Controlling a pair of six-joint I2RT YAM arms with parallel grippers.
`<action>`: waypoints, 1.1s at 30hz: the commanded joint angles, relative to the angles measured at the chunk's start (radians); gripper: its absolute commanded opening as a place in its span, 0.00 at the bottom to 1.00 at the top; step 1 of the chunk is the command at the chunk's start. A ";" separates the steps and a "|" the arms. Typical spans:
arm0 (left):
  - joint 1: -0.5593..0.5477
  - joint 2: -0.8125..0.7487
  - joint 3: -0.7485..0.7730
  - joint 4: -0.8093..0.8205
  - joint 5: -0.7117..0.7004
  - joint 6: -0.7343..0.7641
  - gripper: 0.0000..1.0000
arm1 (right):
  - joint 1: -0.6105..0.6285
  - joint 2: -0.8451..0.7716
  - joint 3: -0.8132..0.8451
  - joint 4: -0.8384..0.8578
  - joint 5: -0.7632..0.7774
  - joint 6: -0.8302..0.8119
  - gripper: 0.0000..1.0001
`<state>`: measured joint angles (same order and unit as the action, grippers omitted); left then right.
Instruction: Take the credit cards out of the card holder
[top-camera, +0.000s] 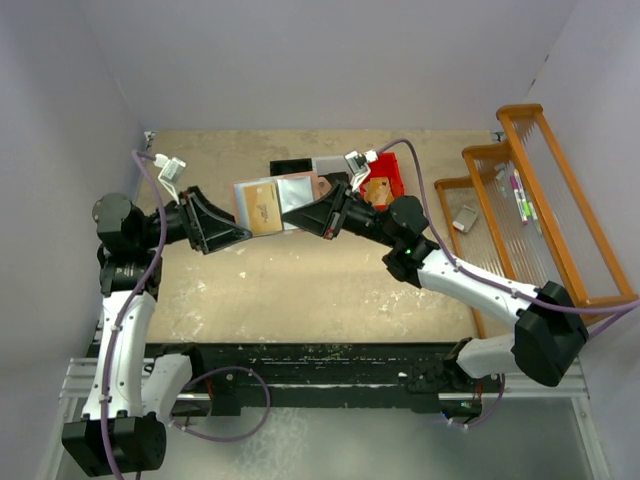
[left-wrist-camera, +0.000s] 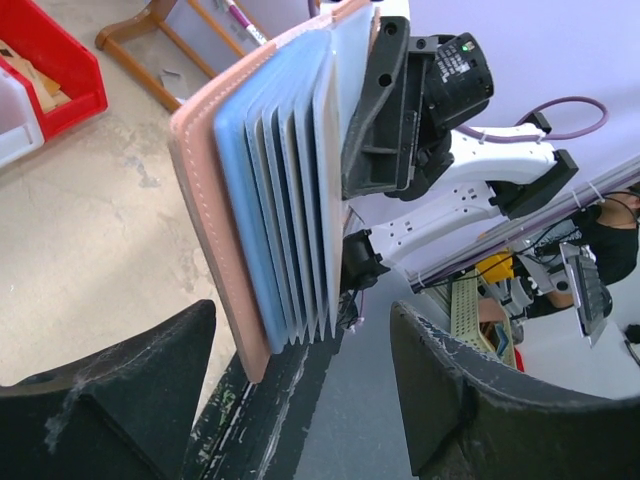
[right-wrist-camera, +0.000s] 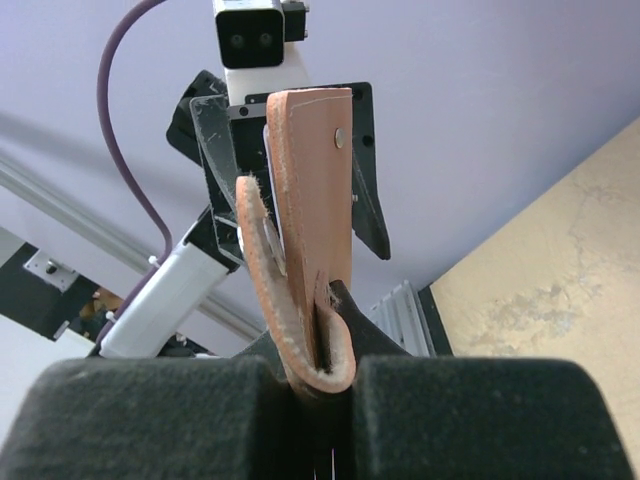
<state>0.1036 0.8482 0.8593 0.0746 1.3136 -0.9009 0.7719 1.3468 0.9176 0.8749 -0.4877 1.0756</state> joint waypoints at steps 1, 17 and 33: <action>-0.001 -0.020 0.005 0.129 0.010 -0.089 0.73 | 0.003 -0.039 -0.003 0.134 0.046 0.028 0.00; -0.001 0.003 -0.057 0.345 -0.017 -0.269 0.61 | 0.097 0.006 0.027 0.074 0.119 -0.051 0.00; -0.001 -0.014 -0.040 0.216 -0.035 -0.198 0.20 | 0.114 -0.019 -0.016 0.099 0.205 -0.058 0.00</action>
<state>0.1036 0.8410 0.7944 0.2893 1.2903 -1.1252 0.8780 1.3560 0.8799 0.8742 -0.3153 1.0328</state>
